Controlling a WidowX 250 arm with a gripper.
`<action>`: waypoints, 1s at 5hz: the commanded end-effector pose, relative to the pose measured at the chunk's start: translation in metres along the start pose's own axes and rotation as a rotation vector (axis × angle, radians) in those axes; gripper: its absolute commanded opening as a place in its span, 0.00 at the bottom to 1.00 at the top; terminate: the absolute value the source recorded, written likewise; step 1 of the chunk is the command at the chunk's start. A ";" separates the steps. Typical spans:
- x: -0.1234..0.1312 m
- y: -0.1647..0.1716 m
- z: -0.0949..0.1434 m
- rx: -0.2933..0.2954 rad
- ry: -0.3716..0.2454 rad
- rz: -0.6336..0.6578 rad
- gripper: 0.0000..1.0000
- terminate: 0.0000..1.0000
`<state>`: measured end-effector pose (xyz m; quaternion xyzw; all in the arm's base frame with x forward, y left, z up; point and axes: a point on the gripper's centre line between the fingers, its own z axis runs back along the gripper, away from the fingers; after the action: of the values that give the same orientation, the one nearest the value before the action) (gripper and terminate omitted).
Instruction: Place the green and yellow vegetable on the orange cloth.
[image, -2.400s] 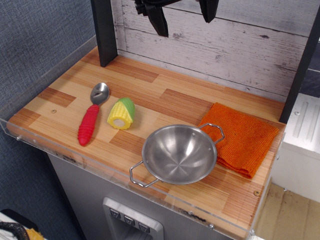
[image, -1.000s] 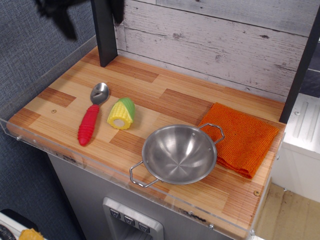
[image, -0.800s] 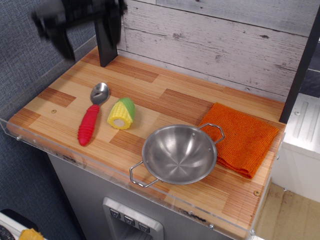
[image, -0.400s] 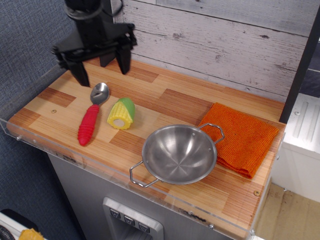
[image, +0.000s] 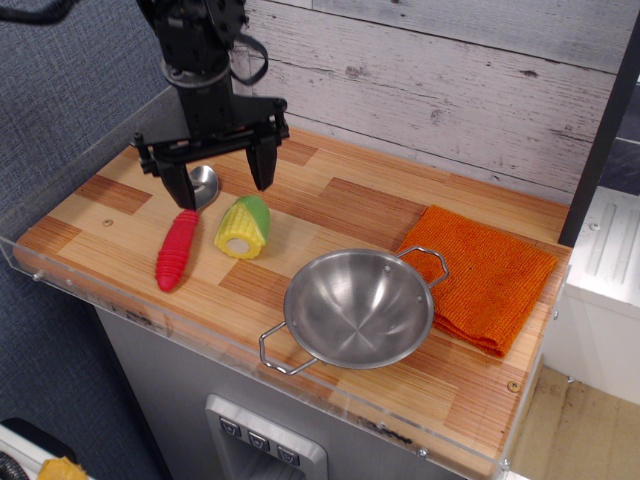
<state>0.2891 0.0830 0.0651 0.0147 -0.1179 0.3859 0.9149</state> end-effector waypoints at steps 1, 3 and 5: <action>-0.005 -0.002 -0.013 0.041 0.004 -0.021 1.00 0.00; -0.015 -0.010 -0.028 0.076 0.031 -0.044 1.00 0.00; -0.018 -0.012 -0.025 0.082 0.014 -0.048 0.00 0.00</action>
<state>0.2903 0.0665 0.0269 0.0554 -0.0786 0.3711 0.9236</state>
